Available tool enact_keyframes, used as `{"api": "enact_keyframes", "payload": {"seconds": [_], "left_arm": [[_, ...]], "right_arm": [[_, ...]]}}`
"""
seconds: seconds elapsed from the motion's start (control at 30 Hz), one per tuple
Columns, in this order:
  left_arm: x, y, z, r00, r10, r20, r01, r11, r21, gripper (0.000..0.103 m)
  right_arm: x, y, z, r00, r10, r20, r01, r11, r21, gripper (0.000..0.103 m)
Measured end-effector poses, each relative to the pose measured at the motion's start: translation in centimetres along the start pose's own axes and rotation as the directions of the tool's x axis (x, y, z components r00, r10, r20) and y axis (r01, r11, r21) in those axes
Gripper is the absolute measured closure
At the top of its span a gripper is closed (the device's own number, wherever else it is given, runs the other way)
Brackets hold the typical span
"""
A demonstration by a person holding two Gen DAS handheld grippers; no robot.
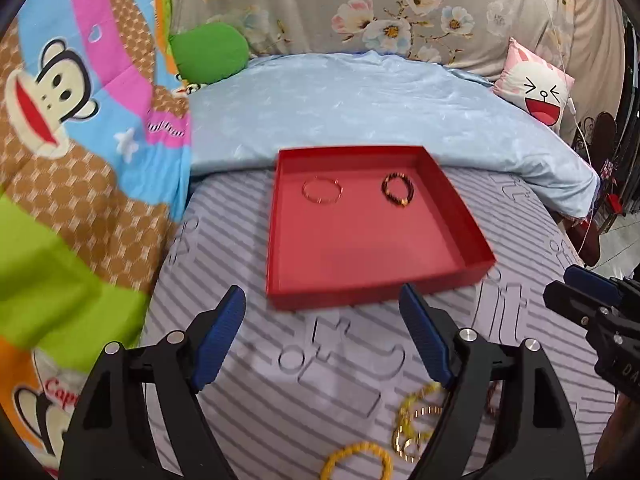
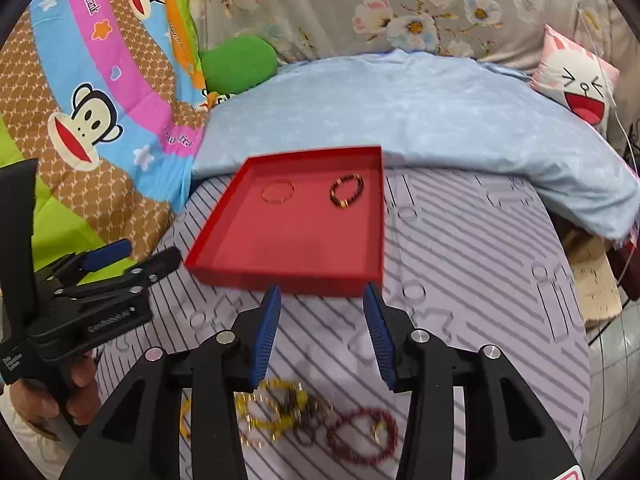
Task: Organize jewelry
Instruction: 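Withdraw both open tools from the tray back to the bracelet pile, then grasp the yellow bead bracelet with the left tool while the right tool grasps the dark red bracelet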
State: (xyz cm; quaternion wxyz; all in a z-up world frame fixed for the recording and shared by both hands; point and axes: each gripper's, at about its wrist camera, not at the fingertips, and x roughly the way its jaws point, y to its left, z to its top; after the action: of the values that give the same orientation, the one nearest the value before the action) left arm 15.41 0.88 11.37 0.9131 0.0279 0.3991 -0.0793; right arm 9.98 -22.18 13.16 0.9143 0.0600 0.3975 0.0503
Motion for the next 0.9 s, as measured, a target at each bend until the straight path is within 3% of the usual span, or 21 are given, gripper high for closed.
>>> {"api": "enact_keyframes", "payload": {"seconds": [0.1, 0.2, 0.43, 0.9], "left_arm": [[-0.7, 0.4, -2.6, 1.000, 0.007, -0.024, -0.008, 1.000, -0.021, 0.028], [-1.0, 0.4, -5.3, 0.997, 0.062, -0.041, -0.062, 0.998, 0.004, 0.028], [-1.0, 1.7, -10.4, 0.991, 0.068, -0.111, -0.074, 0.996, -0.050, 0.028], [0.8, 1.4, -13.7, 0.986, 0.080, -0.149, -0.089, 0.994, -0.056, 0.028]], "right_arm": [[-0.7, -0.5, -2.4, 1.000, -0.019, -0.023, 0.019, 1.000, 0.004, 0.061], [-1.2, -1.0, -4.5, 0.998, -0.055, -0.030, 0.055, 0.998, -0.006, 0.061], [-1.0, -1.6, -8.6, 0.993, -0.091, -0.075, 0.091, 0.996, -0.006, 0.061], [1.3, -4.3, -11.3, 0.984, -0.137, -0.114, 0.145, 0.987, 0.064, 0.064]]}}
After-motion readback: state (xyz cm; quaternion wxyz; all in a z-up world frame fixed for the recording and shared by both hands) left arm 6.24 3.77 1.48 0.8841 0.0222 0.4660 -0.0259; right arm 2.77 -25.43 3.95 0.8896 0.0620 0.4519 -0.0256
